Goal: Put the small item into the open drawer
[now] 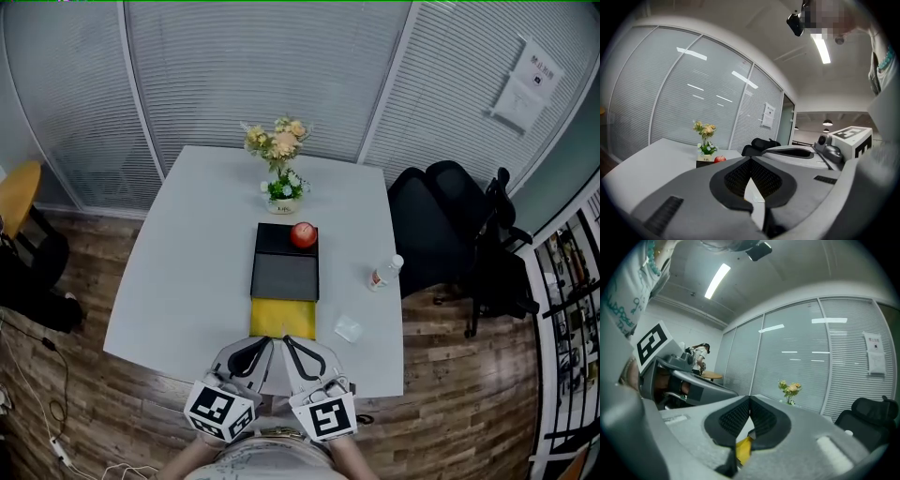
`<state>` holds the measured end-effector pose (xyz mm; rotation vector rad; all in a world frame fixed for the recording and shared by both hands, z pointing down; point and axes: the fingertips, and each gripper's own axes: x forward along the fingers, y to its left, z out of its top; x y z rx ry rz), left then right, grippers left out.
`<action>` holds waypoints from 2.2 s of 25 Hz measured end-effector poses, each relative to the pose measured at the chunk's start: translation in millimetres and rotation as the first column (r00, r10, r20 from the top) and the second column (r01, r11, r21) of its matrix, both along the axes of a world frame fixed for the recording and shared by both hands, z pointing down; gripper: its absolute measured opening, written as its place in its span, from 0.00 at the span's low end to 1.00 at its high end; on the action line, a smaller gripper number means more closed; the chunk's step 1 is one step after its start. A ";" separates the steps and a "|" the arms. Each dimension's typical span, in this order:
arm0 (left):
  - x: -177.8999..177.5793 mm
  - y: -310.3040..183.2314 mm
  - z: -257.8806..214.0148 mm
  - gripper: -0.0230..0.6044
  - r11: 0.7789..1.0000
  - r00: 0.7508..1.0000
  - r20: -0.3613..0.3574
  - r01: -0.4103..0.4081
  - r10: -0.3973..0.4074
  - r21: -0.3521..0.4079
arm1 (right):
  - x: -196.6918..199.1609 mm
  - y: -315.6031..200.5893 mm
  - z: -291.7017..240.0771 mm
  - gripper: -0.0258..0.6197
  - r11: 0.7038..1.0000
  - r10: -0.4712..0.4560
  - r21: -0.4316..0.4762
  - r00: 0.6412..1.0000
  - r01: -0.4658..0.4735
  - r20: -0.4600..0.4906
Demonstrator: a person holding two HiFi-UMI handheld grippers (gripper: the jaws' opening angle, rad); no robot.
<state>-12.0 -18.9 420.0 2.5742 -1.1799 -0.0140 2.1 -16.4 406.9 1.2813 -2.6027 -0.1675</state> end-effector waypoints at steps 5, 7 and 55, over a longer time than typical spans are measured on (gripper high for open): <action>14.2 -24.9 2.6 0.03 1.000 1.000 -0.003 0.011 -0.011 -0.011 | 15.7 -25.2 2.8 0.04 1.000 -0.009 -0.009 1.000 0.009 -0.001; 20.5 -33.7 4.2 0.03 1.000 1.000 -0.004 0.013 -0.013 -0.017 | 22.3 -34.3 2.4 0.04 1.000 -0.012 -0.007 1.000 0.012 -0.001; 46.6 -100.4 9.5 0.03 0.992 0.992 -0.004 -0.127 0.127 -0.008 | 65.6 -101.1 10.8 0.04 0.987 0.159 -0.009 0.987 -0.159 0.031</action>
